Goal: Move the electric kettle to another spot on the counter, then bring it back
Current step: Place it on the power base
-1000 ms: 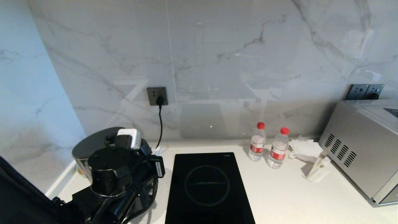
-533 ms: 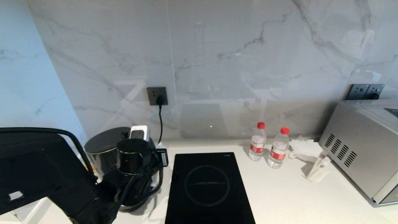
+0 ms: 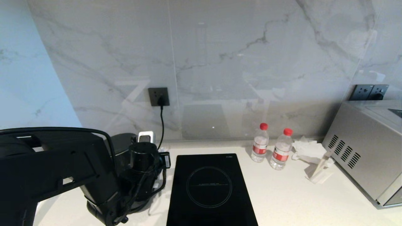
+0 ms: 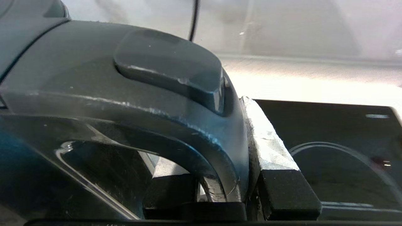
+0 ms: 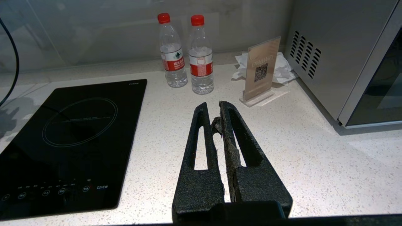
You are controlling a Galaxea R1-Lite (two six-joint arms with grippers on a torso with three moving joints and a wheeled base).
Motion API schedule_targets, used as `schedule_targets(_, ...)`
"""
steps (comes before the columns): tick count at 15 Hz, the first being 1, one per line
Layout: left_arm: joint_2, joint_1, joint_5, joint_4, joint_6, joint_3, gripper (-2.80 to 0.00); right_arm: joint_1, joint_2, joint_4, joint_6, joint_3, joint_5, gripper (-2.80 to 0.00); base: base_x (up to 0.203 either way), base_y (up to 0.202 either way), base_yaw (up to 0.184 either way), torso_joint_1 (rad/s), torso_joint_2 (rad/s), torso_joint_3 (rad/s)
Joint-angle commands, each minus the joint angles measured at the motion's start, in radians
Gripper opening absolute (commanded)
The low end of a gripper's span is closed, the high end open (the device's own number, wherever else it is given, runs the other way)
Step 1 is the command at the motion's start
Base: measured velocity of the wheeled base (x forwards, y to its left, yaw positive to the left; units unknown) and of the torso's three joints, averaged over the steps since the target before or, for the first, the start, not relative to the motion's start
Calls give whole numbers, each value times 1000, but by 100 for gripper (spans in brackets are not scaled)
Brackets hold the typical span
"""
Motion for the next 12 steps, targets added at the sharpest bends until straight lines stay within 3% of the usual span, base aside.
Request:
schedule_targets(1, 38, 20, 4, -8, -2, -14, -280, 0, 1, -1, 0, 0, 0, -280, 0, 0, 0, 0, 0, 0)
schedule_targets(9, 98, 47, 2, -15, -4, -27, -280, 0, 1, -1, 0, 0, 0, -280, 0, 0, 0, 0, 0, 0)
schedule_targets(12, 101, 47, 2, -85, 7, 4, -280, 0, 1, -1, 0, 0, 0, -280, 0, 0, 0, 0, 0, 0)
